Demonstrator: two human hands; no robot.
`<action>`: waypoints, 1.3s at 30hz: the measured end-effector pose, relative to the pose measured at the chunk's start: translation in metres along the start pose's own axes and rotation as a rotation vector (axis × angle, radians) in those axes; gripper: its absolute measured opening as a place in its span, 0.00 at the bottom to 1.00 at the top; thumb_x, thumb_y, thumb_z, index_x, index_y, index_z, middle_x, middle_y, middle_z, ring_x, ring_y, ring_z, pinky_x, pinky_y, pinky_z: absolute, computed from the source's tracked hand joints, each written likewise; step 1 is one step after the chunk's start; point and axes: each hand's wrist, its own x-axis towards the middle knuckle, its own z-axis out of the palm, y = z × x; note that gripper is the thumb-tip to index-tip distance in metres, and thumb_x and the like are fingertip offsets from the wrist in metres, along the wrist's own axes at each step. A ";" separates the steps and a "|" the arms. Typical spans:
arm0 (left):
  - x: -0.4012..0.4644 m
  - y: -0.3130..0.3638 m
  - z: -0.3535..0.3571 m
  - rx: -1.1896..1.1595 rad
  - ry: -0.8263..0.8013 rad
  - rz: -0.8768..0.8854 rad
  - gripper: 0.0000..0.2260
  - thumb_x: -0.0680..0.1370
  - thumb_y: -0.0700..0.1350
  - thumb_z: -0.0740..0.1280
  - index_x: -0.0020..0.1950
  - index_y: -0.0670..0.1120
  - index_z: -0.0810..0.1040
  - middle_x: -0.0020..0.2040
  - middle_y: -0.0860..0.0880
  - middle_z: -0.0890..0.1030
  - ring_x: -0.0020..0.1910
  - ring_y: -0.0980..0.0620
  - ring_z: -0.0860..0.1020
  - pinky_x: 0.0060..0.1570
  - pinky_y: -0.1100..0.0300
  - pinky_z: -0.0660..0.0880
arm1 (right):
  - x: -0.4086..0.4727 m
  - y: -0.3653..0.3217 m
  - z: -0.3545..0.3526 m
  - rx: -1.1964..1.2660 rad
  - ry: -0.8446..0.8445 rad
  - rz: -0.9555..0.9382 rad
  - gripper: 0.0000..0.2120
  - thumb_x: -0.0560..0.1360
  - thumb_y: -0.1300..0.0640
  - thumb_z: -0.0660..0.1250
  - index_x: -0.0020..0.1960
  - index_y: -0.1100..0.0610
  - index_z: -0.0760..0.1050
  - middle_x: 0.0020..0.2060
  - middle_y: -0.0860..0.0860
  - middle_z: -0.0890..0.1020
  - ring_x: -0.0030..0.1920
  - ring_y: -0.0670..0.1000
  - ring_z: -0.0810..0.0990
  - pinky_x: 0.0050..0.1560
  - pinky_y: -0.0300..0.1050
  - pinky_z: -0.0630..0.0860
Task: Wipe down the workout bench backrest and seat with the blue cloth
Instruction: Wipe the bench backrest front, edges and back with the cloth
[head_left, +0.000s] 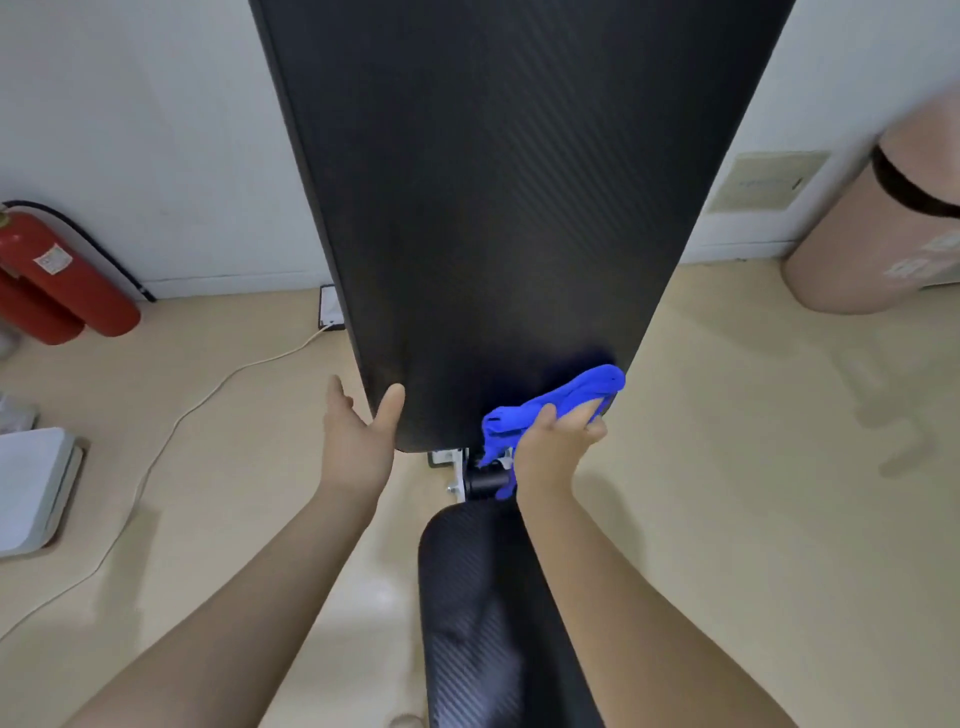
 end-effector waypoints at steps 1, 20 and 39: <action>-0.003 -0.002 0.007 -0.058 0.008 -0.076 0.34 0.77 0.57 0.61 0.76 0.48 0.47 0.76 0.45 0.57 0.74 0.46 0.58 0.70 0.48 0.59 | 0.011 0.003 -0.007 0.004 -0.009 0.025 0.29 0.76 0.63 0.53 0.75 0.63 0.48 0.66 0.64 0.61 0.63 0.63 0.66 0.66 0.49 0.64; -0.069 0.068 0.112 0.476 0.240 0.299 0.53 0.65 0.55 0.75 0.75 0.39 0.43 0.75 0.33 0.41 0.75 0.38 0.45 0.71 0.42 0.48 | 0.095 -0.107 -0.125 0.255 -0.682 0.110 0.34 0.67 0.75 0.47 0.62 0.47 0.70 0.42 0.60 0.82 0.35 0.59 0.74 0.30 0.45 0.72; -0.061 0.094 0.147 -0.042 0.413 0.152 0.45 0.71 0.49 0.72 0.76 0.44 0.45 0.77 0.46 0.40 0.76 0.49 0.47 0.74 0.54 0.48 | 0.129 -0.166 -0.139 0.298 -0.788 0.105 0.26 0.72 0.73 0.50 0.58 0.49 0.73 0.48 0.55 0.79 0.39 0.54 0.76 0.39 0.46 0.74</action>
